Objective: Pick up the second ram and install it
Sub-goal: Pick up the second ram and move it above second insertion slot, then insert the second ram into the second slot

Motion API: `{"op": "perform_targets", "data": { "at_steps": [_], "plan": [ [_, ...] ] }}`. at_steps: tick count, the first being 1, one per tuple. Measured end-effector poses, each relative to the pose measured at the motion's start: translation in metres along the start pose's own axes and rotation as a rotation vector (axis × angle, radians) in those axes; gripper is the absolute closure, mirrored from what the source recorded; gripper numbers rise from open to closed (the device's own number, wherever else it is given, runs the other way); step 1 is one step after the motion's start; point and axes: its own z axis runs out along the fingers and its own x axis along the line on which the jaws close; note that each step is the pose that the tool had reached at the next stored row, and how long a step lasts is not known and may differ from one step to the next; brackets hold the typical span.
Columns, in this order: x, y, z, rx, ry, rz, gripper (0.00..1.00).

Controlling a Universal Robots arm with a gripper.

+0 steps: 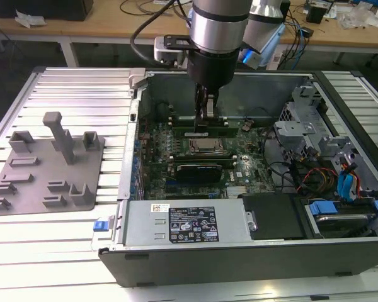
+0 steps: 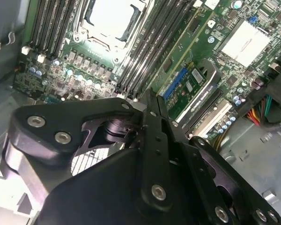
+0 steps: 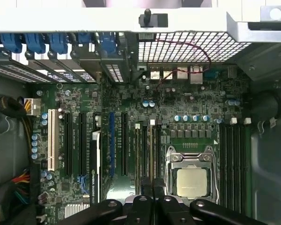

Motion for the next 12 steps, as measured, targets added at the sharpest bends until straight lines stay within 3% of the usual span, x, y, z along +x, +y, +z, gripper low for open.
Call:
{"op": "perform_targets", "data": {
  "at_steps": [4,12],
  "plan": [
    [0.0001,-0.0004,0.0112,-0.0001,0.0024,0.0,0.91],
    [0.0001,-0.0005,0.0133,-0.0001,0.0027,0.0,0.91]
  ]
}}
